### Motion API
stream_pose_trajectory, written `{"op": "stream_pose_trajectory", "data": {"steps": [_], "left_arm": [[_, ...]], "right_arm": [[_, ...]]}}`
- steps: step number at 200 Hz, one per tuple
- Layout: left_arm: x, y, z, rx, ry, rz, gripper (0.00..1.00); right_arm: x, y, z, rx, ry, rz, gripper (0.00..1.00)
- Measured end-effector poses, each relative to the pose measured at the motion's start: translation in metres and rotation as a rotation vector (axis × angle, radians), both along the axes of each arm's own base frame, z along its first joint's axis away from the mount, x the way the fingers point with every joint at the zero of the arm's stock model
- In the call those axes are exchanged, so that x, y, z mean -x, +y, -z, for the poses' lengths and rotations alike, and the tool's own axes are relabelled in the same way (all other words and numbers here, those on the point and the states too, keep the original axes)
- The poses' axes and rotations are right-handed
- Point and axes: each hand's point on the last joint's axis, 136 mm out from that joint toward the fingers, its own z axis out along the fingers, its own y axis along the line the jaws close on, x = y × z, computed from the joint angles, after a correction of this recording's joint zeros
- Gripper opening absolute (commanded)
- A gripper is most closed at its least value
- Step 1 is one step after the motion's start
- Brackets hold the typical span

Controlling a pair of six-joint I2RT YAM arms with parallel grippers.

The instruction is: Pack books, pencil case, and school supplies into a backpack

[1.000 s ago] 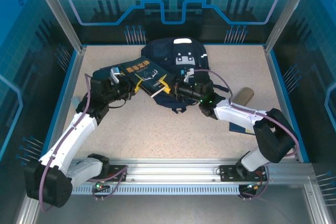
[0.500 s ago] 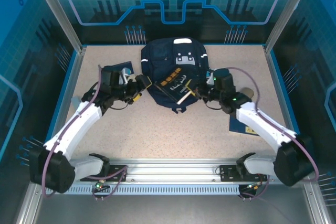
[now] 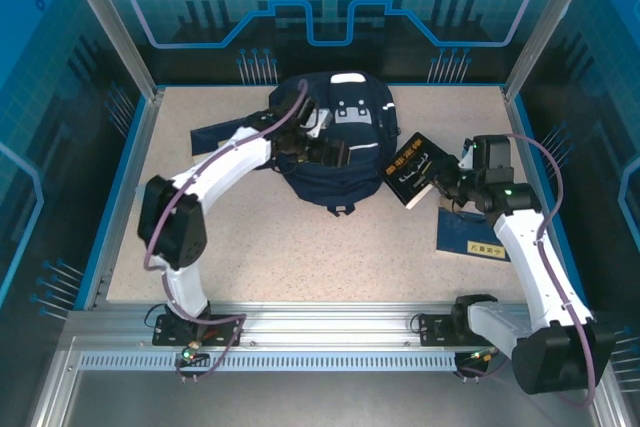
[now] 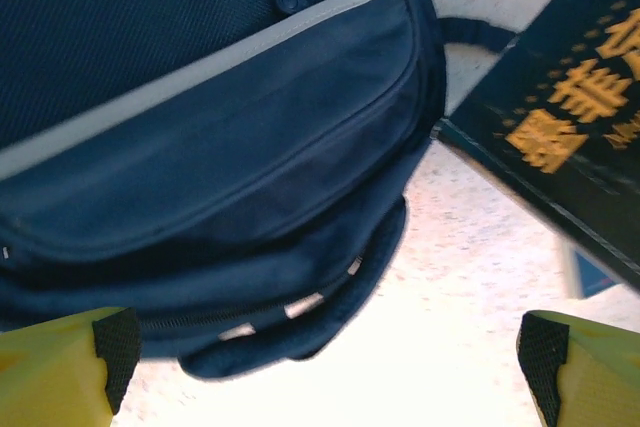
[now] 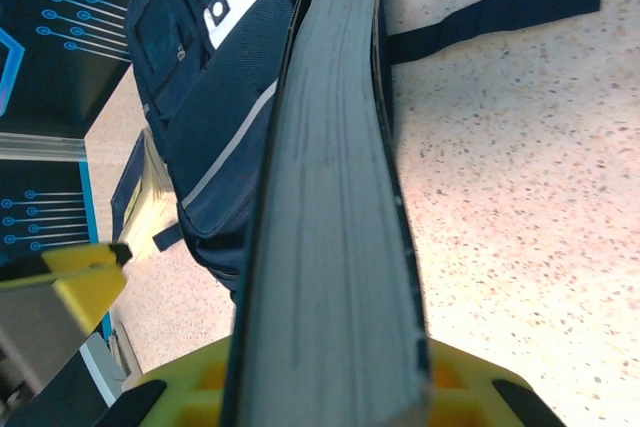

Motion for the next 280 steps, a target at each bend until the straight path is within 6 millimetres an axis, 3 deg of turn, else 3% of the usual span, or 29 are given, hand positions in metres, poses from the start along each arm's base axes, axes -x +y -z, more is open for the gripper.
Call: {"op": "stream_pose_trajectory", "data": {"steps": [33,84,115,157,183,208,228,253,280], "left_arm": [[-0.021,-0.011,0.032,-0.136,-0.022,0.139,0.85],[-0.027,-0.021,0.079,-0.292,-0.017,0.323,0.69],[-0.032,-0.017,0.096,-0.351,-0.022,0.370,0.63],[-0.041,-0.009,0.104,-0.429,-0.057,0.390,0.35],[-0.047,-0.011,0.101,-0.461,-0.099,0.399,0.18],[-0.053,-0.016,0.095,-0.475,-0.151,0.409,0.13],[-0.056,-0.020,0.079,-0.470,-0.198,0.398,0.11],[-0.063,-0.022,0.037,-0.447,-0.291,0.340,0.09],[-0.073,-0.020,-0.027,-0.394,-0.427,0.226,0.07]], "right_arm": [[0.008,-0.003,0.001,-0.006,0.013,-0.008,0.12],[0.017,-0.003,0.010,-0.015,0.050,-0.015,0.13],[0.020,-0.003,0.010,-0.018,0.054,-0.013,0.14],[0.021,-0.002,0.008,-0.024,0.051,-0.010,0.14],[0.021,-0.001,0.008,-0.032,0.055,-0.008,0.14],[0.026,-0.001,0.006,-0.037,0.060,-0.006,0.14],[0.030,-0.001,0.001,-0.036,0.062,-0.005,0.15],[0.035,-0.002,-0.015,-0.037,0.032,-0.002,0.15],[0.039,0.002,-0.036,-0.065,-0.026,-0.012,0.15]]}}
